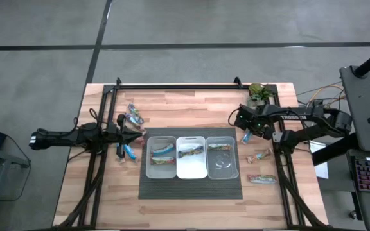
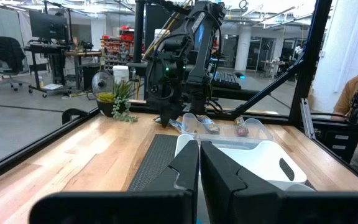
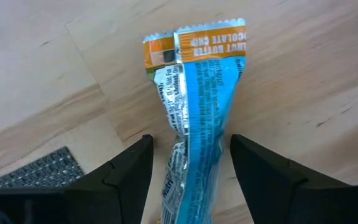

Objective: Pick and place Granola Bars by type
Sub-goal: Put the yellow granola bar into the transparent bin

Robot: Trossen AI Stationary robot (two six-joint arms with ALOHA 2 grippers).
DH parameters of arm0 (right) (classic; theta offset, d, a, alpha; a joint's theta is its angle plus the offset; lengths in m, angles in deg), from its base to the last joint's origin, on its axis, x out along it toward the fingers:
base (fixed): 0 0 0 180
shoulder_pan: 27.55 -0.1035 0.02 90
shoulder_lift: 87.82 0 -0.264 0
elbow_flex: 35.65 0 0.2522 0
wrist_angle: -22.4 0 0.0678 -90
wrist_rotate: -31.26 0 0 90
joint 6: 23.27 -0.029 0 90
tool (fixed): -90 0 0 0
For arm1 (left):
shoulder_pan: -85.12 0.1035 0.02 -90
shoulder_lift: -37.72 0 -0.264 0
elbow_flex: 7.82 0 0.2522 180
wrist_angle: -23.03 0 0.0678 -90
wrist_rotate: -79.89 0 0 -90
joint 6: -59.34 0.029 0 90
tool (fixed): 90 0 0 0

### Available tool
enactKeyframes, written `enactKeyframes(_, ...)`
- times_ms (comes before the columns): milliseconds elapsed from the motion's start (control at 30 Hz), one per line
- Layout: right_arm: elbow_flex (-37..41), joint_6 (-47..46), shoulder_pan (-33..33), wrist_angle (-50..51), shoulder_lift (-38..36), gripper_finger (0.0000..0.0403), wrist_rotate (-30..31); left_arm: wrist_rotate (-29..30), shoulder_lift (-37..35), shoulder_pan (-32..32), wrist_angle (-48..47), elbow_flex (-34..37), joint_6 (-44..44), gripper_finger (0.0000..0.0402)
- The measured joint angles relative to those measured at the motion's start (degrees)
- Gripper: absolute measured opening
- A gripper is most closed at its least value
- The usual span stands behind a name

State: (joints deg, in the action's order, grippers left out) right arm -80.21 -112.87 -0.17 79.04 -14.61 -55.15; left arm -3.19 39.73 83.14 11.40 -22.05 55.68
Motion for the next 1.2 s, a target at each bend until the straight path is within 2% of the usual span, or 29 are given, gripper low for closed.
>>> enactKeyframes(267,0.48,0.01,0.00,-0.26,-0.09,0.0195,0.04,-0.02,-0.01,0.00,0.00,0.00,-0.02,0.0000)
enactKeyframes(767,0.63,-0.11,0.00,-0.46,-0.07,0.0127,0.04,0.00,0.01,0.00,0.00,0.01,0.00,0.0000)
enactKeyframes(1200,0.63,0.09,0.00,-1.46,-0.07,0.0092,0.02,-0.01,-0.01,0.00,0.00,0.01,0.00,0.0000)
